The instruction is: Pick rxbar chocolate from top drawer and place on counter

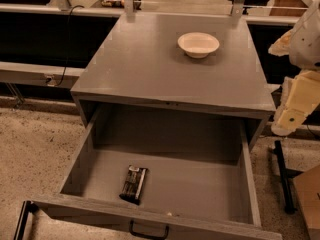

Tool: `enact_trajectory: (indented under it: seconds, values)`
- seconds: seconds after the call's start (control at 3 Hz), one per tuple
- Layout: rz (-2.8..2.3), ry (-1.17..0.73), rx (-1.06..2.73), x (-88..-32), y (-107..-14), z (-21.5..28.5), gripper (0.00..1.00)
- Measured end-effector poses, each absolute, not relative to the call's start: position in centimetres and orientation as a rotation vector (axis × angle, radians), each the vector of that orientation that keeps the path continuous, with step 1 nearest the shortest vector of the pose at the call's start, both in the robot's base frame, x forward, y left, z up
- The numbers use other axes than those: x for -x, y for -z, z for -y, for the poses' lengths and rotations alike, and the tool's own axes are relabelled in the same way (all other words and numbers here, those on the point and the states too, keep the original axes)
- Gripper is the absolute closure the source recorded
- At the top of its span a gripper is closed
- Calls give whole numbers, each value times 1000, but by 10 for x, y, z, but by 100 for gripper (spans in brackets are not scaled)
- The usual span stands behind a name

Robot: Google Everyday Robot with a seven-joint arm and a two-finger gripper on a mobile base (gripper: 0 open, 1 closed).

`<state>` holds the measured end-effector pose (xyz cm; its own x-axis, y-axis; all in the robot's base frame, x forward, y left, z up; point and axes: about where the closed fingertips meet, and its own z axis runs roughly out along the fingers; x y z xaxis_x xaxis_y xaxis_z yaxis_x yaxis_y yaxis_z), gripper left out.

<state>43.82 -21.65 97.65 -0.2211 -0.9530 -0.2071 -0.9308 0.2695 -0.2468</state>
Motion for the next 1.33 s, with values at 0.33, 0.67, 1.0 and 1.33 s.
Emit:
enact_trajectory:
  seconds: [0.33, 0.67, 1.0, 1.33]
  values:
    - [-2228, 101, 1725, -439, -977, 216, 0]
    - [-2121, 119, 1831, -460, -981, 182, 0]
    - [-1935, 144, 1894, -464, -987, 144, 0]
    - [-1877, 188, 1843, -481, -998, 137, 0]
